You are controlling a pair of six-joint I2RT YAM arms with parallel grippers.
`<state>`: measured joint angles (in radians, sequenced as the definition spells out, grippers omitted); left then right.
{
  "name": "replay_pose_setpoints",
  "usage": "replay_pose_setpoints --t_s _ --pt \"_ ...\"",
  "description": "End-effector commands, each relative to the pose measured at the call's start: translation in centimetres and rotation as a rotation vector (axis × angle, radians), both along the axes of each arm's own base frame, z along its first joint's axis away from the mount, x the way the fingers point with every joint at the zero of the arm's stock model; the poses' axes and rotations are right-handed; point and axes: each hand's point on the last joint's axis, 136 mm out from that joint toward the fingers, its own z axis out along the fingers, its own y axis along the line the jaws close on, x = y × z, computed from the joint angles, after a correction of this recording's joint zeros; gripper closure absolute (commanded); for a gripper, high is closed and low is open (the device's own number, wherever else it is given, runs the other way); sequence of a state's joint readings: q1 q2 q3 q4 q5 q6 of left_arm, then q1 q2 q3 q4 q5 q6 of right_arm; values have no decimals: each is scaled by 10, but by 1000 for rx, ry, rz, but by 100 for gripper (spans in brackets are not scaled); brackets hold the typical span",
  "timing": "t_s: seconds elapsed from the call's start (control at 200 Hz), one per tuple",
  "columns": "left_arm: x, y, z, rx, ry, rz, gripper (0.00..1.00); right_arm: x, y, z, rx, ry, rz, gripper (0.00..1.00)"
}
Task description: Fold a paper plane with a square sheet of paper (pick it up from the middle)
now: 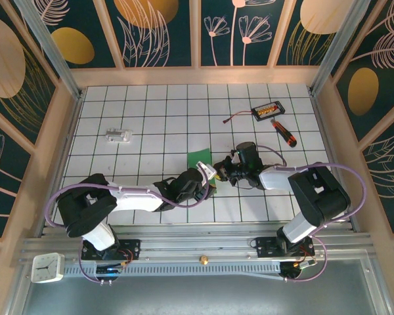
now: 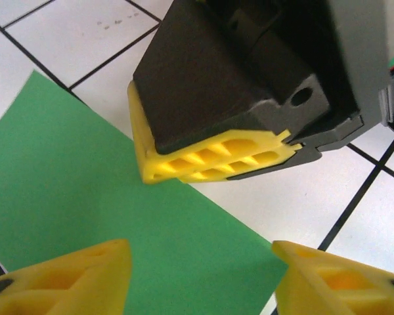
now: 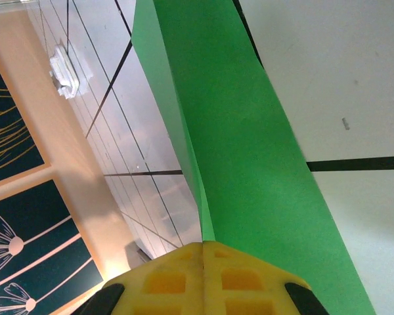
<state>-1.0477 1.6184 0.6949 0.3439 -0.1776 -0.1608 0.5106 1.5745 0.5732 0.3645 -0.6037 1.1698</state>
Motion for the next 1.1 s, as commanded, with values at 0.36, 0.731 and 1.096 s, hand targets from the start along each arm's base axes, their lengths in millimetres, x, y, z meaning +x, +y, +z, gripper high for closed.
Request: replay_pose_setpoints --t_s 0.36,0.731,1.096 --pt "0 -4 7 -8 1 8 81 -5 1 -11 0 17 15 100" --pt "-13 -14 7 -81 69 -45 100 -4 -7 -11 -18 1 4 91" --pt "-42 -33 9 -207 238 -191 100 26 -46 25 -168 -267 1 71"
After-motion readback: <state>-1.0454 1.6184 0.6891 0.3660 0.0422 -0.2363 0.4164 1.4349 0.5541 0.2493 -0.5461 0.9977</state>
